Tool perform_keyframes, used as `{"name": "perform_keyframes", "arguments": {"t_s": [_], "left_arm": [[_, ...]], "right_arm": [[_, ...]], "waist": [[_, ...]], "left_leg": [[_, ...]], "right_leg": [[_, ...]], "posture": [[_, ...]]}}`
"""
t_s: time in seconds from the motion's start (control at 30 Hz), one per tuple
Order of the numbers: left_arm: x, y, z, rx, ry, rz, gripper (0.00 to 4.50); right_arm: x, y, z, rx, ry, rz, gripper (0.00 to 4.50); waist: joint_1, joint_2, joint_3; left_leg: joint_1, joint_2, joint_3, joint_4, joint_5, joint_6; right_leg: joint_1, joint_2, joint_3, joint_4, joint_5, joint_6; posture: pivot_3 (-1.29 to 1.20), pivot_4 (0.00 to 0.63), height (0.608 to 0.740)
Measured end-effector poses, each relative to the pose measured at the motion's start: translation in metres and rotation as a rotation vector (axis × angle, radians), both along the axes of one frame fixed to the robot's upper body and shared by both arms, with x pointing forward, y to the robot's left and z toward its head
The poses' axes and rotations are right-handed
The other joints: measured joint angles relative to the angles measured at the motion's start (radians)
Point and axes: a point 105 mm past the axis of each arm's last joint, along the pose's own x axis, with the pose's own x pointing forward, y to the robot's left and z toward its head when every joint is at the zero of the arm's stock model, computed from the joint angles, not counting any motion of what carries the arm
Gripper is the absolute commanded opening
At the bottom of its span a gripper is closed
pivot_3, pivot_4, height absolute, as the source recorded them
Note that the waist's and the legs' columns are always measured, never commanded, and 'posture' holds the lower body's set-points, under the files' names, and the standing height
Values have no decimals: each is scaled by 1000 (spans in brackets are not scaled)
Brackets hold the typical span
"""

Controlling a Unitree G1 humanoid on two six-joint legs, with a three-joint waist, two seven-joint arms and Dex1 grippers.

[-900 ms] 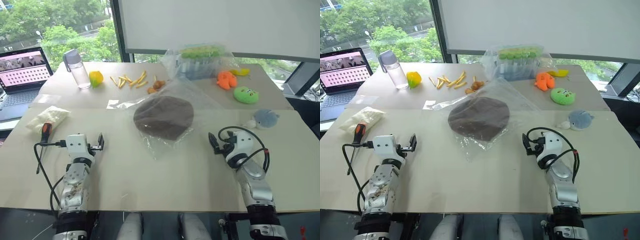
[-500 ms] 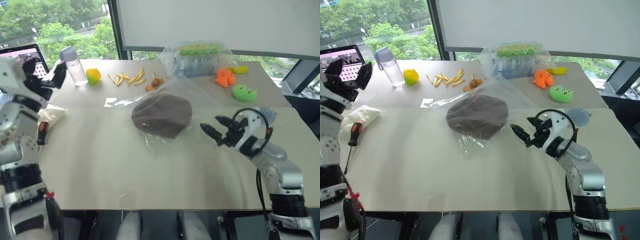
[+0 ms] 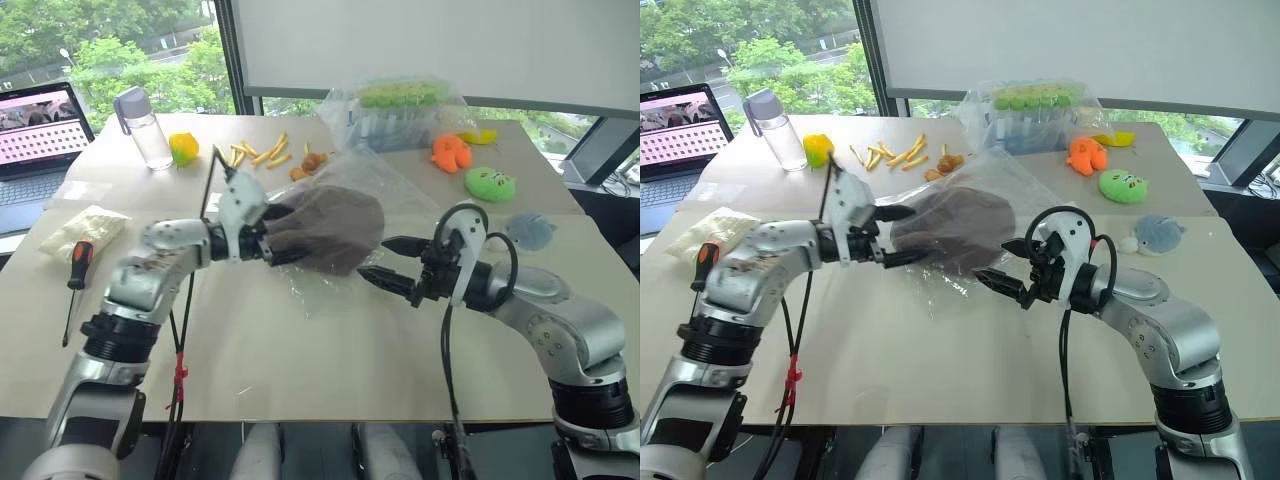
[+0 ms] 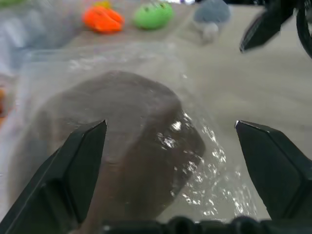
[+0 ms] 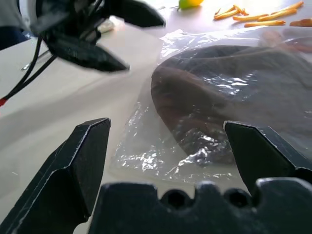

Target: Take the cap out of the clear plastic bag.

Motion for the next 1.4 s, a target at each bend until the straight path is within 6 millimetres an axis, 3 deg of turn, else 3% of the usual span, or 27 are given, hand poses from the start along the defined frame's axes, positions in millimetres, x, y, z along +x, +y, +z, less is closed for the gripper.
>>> {"name": "perform_keyframes", "arguments": {"t_s": [0.1,0.2,0.33,0.5,0.6,0.93,1.23,1.4], "left_arm": [[21,-1,-15,210,-141,-4,4500],[41,-11,-24,248,-168,-9,4500],[64,-39,-37,226,-98,-9,4500],[70,-45,-67,196,101,32,4500],[73,-41,-69,205,155,67,3759],[71,-34,-76,211,208,76,104],[66,-31,-76,272,128,-5,9],[46,-29,-71,445,-17,-263,9]], "right_arm": [[1,-4,-4,-17,0,-42,4464],[3,-9,-10,-29,10,-82,4464],[7,-9,-5,-32,-36,-106,4464],[14,-13,-3,-47,-56,-140,4464],[15,-14,0,-51,-76,-148,4500],[19,-19,1,-74,-102,-195,4500],[25,-22,-2,-79,-110,-230,4500],[29,-24,0,-80,-127,-242,4500]], "waist": [[6,0,0],[18,0,0],[29,-1,0],[21,-1,0],[19,-1,0],[1,-1,0],[-2,0,0],[-2,0,0]], "left_leg": [[0,0,0,1,0,0],[-2,-1,0,2,0,0],[-5,-2,0,5,0,1],[-4,-1,0,5,-1,2],[-1,-1,0,5,-1,2],[2,-1,0,8,-1,2],[2,-1,0,8,-1,2],[1,-1,0,6,0,2]], "right_leg": [[1,0,0,0,0,0],[0,-1,0,-1,1,1],[0,-1,0,-2,4,9],[0,0,0,0,5,11],[2,0,0,2,4,11],[4,-1,0,4,4,5],[4,-1,0,5,6,10],[3,0,1,4,6,9]], "posture": [[0,150,740],[0,150,740],[0,150,740],[0,150,740],[0,150,740],[0,150,740],[0,150,740],[0,150,740]]}}
